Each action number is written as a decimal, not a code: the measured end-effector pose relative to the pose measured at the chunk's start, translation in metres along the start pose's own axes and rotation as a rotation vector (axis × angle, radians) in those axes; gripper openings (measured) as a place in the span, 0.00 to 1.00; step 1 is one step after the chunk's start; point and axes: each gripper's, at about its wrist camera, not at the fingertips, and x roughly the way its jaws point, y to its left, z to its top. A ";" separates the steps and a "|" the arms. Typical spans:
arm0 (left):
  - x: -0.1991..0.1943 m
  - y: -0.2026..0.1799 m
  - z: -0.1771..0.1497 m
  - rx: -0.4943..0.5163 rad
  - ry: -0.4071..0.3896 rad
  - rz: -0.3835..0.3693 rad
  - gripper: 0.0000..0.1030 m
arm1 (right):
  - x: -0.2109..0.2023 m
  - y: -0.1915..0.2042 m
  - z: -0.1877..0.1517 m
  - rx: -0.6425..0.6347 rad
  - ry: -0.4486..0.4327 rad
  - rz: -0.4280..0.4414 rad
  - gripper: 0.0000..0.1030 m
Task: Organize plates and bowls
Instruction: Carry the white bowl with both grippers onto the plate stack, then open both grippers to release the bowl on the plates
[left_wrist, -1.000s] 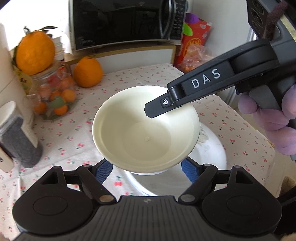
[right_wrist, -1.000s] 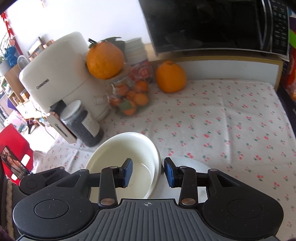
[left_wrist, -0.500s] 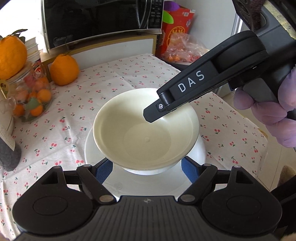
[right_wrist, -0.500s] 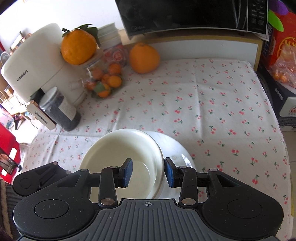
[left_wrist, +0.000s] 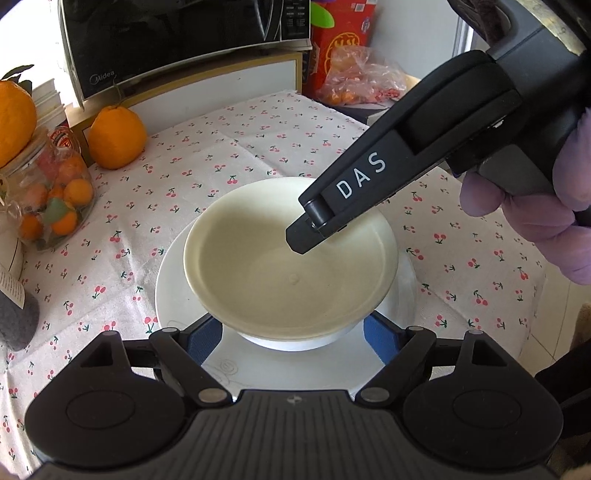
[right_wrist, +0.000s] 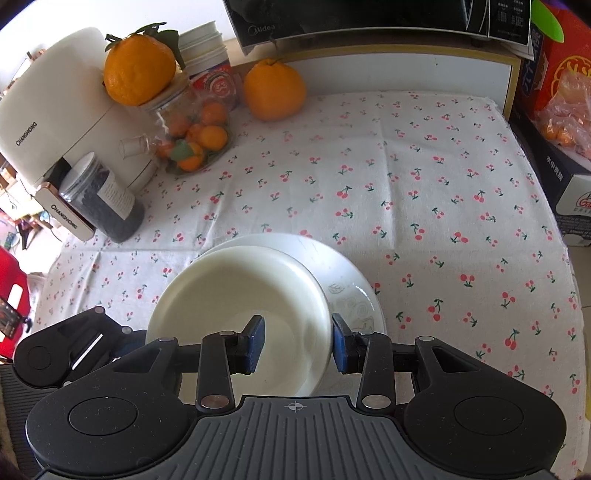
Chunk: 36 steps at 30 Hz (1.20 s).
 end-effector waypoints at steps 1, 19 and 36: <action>0.000 0.000 0.000 -0.001 0.001 -0.001 0.80 | 0.000 0.000 0.000 0.000 0.001 0.000 0.38; -0.003 -0.001 -0.001 0.000 0.006 0.004 0.93 | 0.002 0.005 0.000 -0.002 -0.002 0.013 0.62; -0.039 0.004 -0.005 -0.107 -0.059 0.044 0.95 | -0.036 -0.018 -0.008 0.096 -0.125 0.012 0.70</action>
